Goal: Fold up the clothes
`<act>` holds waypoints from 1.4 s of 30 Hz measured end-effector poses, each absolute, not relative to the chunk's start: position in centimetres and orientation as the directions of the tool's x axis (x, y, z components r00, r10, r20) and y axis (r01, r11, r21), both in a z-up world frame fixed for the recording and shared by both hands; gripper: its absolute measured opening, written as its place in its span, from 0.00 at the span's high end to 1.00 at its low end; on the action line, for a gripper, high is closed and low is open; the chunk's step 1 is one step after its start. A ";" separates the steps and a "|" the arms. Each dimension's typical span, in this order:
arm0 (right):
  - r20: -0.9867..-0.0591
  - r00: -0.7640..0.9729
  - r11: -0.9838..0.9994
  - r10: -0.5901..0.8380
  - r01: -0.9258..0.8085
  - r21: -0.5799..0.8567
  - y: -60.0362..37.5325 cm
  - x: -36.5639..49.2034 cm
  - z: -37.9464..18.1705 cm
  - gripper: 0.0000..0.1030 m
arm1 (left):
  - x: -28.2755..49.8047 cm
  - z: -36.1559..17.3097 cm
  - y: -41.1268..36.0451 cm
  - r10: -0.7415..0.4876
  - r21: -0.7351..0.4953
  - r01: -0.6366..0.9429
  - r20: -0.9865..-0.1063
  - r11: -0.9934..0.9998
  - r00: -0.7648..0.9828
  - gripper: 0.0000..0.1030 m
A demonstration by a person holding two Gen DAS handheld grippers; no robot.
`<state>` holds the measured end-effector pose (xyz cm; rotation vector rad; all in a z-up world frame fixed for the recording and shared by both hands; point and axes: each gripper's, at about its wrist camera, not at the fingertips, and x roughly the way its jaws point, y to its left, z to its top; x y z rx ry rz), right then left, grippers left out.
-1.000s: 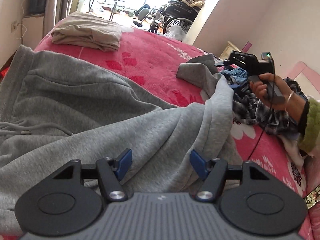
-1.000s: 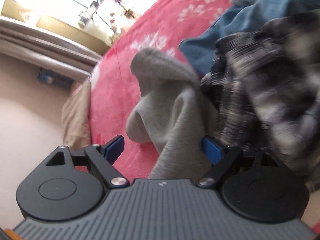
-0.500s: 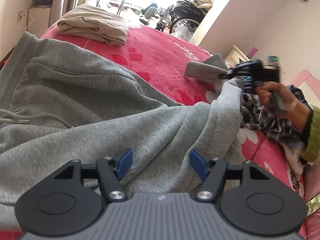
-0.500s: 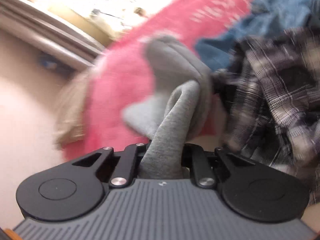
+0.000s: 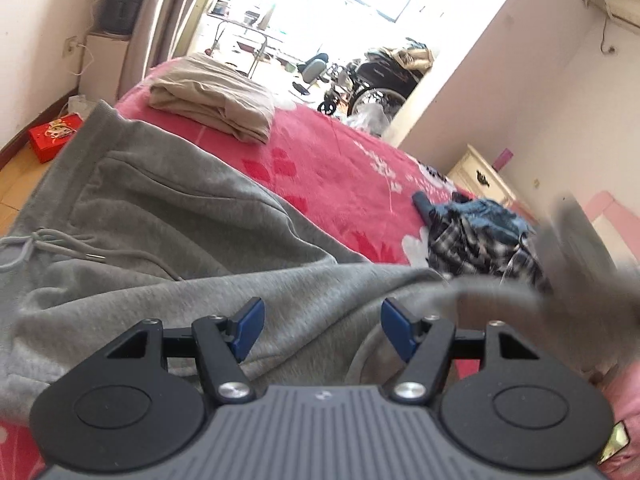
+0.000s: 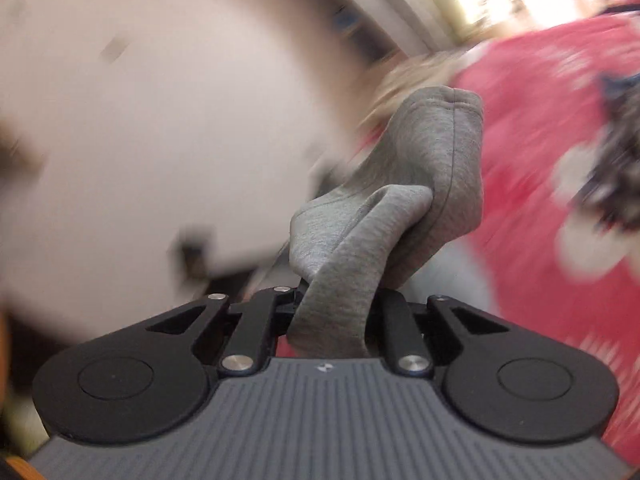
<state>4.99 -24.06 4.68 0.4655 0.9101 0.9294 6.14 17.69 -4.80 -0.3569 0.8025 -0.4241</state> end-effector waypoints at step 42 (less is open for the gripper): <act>-0.572 0.228 0.600 0.788 -0.077 0.796 -28.5 17.1 -9.4 0.10 | 2.0 -7.2 6.0 -0.584 -0.328 0.520 -0.665 0.789 0.466 0.36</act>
